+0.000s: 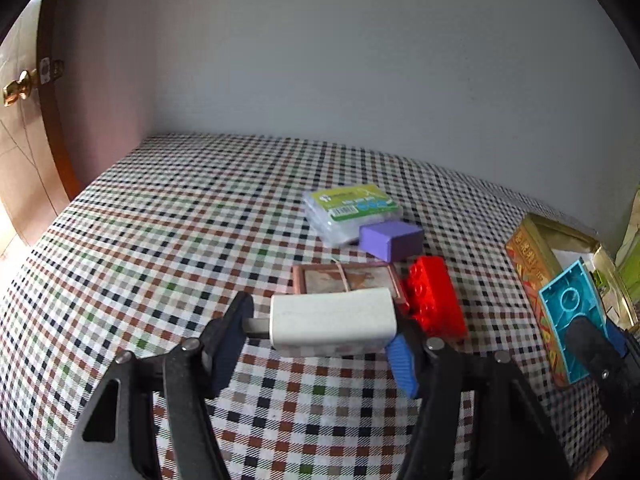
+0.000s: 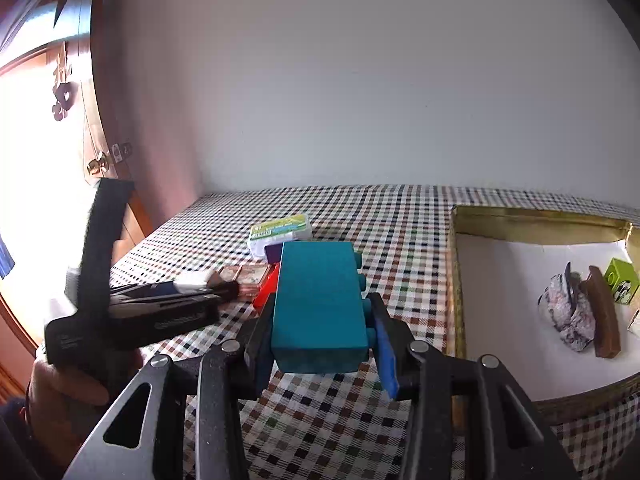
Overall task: Organize rigid objects
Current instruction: 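Grasp the white block with the left tool while the right holds the teal brick, then carry the white block in the left tool and teal brick in the right over the tray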
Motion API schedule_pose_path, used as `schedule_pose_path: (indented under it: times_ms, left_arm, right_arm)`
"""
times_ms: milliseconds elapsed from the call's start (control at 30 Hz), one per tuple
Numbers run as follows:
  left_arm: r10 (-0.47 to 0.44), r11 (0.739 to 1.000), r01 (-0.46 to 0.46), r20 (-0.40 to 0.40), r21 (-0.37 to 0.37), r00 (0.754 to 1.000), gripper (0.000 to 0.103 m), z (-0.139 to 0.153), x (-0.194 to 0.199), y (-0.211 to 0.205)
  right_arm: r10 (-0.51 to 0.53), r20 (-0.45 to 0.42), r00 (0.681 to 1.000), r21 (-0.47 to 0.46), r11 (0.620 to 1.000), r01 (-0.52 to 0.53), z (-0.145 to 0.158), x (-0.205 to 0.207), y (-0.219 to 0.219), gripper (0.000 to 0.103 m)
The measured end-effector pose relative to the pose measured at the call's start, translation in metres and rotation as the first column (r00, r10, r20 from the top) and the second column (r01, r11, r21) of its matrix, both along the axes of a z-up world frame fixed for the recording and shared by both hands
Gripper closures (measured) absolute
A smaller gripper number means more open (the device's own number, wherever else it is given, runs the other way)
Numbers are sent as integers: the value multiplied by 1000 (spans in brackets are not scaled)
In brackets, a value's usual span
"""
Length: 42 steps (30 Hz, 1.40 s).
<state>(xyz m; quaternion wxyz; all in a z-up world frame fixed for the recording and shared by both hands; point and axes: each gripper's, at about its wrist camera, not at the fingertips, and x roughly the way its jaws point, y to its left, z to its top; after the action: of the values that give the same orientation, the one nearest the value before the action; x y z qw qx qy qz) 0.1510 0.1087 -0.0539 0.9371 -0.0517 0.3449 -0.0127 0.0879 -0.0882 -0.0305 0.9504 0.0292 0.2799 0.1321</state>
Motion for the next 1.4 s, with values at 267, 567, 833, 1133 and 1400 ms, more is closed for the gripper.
schedule_pose_path:
  times_ms: [267,567,833,1133,1400]
  left_arm:
    - [111,993,-113,122,15,986,41,13,-36,-6]
    - [115,993,-121,194,18,974,41,40,-60,-23]
    - [80,993,-95,203,63,976,41,50,-61,-58]
    - [12,993,-37,222,111,975,40,61,-60,-105]
    - [-60,991,27,251,132,966,41,72,-57,-148]
  right_arm:
    - [-11,164,986,51,999,3,23,-22,-8,58]
    - [-93,305,948,11,996,94,41,-44,-19,58]
    - [-160,382,910,-11,984,178,50,-61,-35,58]
    - [-234,400,886,33,970,242,54,-65,-69,58]
    - [-311,419,853,37,945,326,61,-67,-110,58]
